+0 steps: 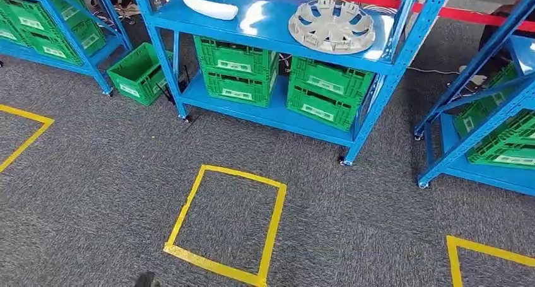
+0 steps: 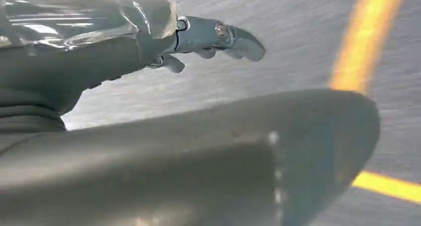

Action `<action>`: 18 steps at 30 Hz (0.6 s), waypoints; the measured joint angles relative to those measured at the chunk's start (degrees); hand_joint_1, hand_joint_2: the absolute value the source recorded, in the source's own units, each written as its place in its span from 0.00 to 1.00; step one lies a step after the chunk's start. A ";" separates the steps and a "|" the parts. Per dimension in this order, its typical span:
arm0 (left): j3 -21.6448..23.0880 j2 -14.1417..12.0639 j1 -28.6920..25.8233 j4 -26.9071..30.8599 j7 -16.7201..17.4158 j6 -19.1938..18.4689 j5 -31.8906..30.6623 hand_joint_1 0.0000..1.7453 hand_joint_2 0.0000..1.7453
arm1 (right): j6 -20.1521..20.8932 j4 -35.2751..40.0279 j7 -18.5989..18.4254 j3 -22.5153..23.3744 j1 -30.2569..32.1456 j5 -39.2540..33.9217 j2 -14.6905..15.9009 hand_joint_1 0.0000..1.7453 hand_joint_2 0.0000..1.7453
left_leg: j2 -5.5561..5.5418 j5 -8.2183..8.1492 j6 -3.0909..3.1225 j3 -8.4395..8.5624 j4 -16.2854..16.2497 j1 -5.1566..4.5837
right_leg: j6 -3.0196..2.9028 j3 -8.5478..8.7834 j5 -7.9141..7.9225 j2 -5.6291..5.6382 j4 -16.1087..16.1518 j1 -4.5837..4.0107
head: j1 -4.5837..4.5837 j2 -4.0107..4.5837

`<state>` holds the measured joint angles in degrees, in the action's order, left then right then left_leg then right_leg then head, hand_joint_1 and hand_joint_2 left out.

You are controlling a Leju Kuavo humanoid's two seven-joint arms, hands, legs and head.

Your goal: Take the parts from the cabinet and place them on the table.

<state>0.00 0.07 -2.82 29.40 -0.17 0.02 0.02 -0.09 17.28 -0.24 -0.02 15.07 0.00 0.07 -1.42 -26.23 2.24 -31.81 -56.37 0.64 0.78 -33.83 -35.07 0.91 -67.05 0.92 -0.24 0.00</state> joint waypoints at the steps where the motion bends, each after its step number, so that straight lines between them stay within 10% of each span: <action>1: -0.02 -0.02 1.08 1.51 0.00 0.00 0.00 0.00 0.00 | 0.00 -1.53 -0.02 0.00 1.18 0.00 0.07 0.00 0.00 | -0.36 -0.17 0.13 0.06 -0.01 -0.09 | -0.16 -3.13 -1.56 -0.01 -5.09 0.02 | -0.02 0.00; 3: 0.00 -0.09 2.37 3.56 0.00 0.00 0.00 0.00 0.00 | 0.00 -3.55 -0.02 0.00 3.00 0.00 0.31 0.00 0.00 | -1.06 -0.64 0.16 0.64 -0.02 -0.16 | 0.58 -6.43 -1.21 -0.02 -8.76 0.01 | -0.02 0.00; 6: -0.02 -0.04 1.21 3.28 0.09 0.00 0.02 0.00 0.00 | 0.00 -3.47 0.00 0.00 1.77 0.00 0.52 0.00 0.00 | -1.27 -1.76 -0.24 2.33 -0.01 -0.16 | 2.22 -1.19 6.28 -0.30 5.14 0.01 | 0.04 0.00; 7: -0.02 0.04 0.18 2.57 0.11 0.00 0.00 0.00 0.00 | 0.00 -2.89 0.04 0.02 0.68 0.00 0.57 0.00 0.00 | -1.05 -2.11 -0.47 2.53 0.01 -0.15 | 1.89 0.59 8.01 -0.70 9.63 -0.10 | 0.04 0.00; 13: 0.00 0.22 -9.05 -7.64 0.31 0.00 0.02 0.00 0.00 | 0.00 7.34 0.22 0.02 -8.85 0.00 0.20 0.00 0.00 | 0.10 -4.41 -2.37 2.73 -1.60 -0.12 | -0.94 2.19 8.36 0.11 10.39 0.05 | -0.06 0.00; 16: 0.02 0.05 -13.11 -13.59 0.31 0.00 0.04 0.00 0.00 | 0.00 13.03 0.31 0.02 -13.02 0.00 0.17 0.00 0.00 | 0.62 -10.41 -3.24 -4.66 -14.95 0.15 | -1.92 2.93 7.62 0.74 10.37 -0.01 | -0.11 0.00; 18: 0.02 -0.20 -15.00 -15.83 0.33 0.00 0.04 0.00 0.00 | 0.00 15.03 0.31 0.02 -14.37 0.00 0.20 0.00 0.00 | 0.67 -10.32 -3.42 -8.58 -19.70 0.16 | -1.90 3.57 7.07 1.33 10.37 -0.05 | -0.13 0.00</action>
<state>0.02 -0.13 -17.82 13.58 0.15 0.02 0.07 -0.09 32.31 0.07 0.00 0.70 0.00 0.26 -0.74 -36.55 -1.18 -40.39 -76.06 0.81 -1.12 -30.26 -27.99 2.24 -56.69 0.87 -0.37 0.00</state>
